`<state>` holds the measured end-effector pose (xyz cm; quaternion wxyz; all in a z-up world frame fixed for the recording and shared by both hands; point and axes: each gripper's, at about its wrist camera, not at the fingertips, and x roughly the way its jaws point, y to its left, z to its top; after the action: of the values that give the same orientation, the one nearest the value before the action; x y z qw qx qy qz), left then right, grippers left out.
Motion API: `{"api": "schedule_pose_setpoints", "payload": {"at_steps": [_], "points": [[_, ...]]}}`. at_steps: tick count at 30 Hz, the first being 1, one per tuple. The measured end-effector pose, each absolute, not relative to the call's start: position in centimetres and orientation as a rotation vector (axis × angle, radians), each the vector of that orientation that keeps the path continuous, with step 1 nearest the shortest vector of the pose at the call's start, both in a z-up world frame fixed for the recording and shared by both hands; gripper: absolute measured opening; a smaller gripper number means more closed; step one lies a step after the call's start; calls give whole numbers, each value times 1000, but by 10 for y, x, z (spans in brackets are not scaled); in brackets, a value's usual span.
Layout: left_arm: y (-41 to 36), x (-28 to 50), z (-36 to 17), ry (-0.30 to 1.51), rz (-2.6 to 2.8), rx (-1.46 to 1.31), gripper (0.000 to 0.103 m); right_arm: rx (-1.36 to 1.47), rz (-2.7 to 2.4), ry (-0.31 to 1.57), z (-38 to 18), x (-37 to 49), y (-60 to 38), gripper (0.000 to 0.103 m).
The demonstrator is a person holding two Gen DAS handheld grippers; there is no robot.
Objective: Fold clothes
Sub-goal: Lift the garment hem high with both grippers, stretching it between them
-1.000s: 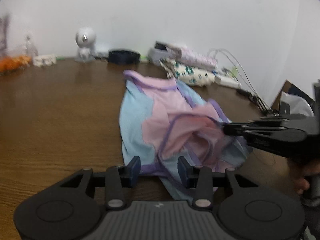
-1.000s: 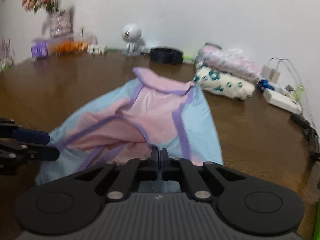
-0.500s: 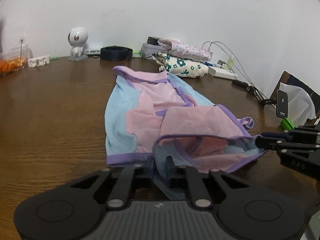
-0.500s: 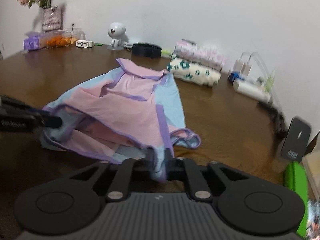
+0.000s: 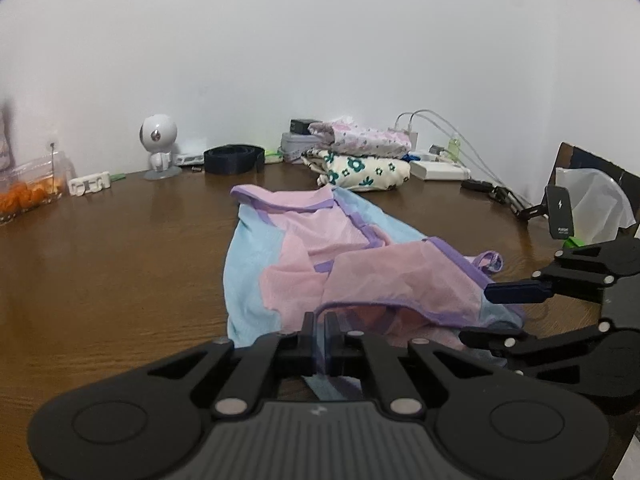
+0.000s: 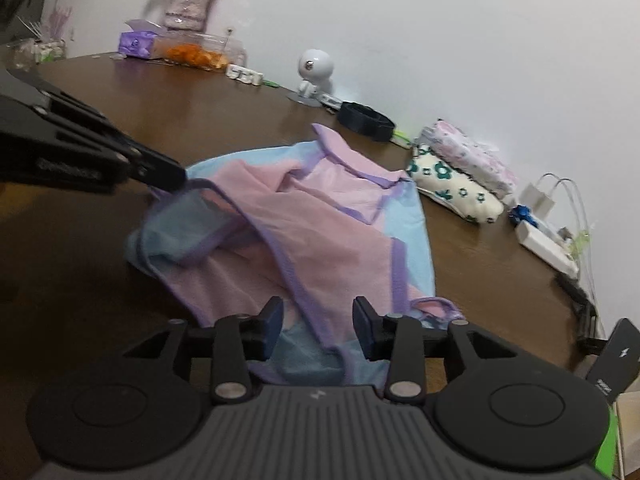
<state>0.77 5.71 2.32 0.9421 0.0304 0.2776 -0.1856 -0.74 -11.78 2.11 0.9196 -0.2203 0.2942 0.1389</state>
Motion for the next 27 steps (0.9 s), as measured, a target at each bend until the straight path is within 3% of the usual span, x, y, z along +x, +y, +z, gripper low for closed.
{"api": "schedule_pose_setpoints", "payload": {"at_steps": [5,7,8,11,13,15,19,20,22,23,27], "points": [[55,6,18,598,-377,63,5,-443,205,635,14,-2,-131,38],[54,7,15,615,-357,69,15,-414,194,646,15,-4,-140,38],[54,8,13,619,-337,69,25,-402,191,652,15,-4,-144,36],[47,10,11,616,-339,104,28,-353,199,683,16,-5,-149,13],[44,15,8,641,-351,104,25,-310,195,688,18,-5,-150,9],[44,15,6,649,-352,89,3,-267,187,667,24,-8,-154,6],[50,-2,18,590,-374,63,1,-228,183,632,41,-17,-163,6],[49,-7,23,568,-383,67,1,-225,184,626,45,-19,-165,11],[45,-9,28,550,-390,78,1,-274,204,601,43,-23,-157,34],[42,-10,31,542,-392,83,1,-316,221,578,41,-25,-149,51],[37,-13,34,526,-395,99,1,-443,301,524,28,-26,-112,54]]}}
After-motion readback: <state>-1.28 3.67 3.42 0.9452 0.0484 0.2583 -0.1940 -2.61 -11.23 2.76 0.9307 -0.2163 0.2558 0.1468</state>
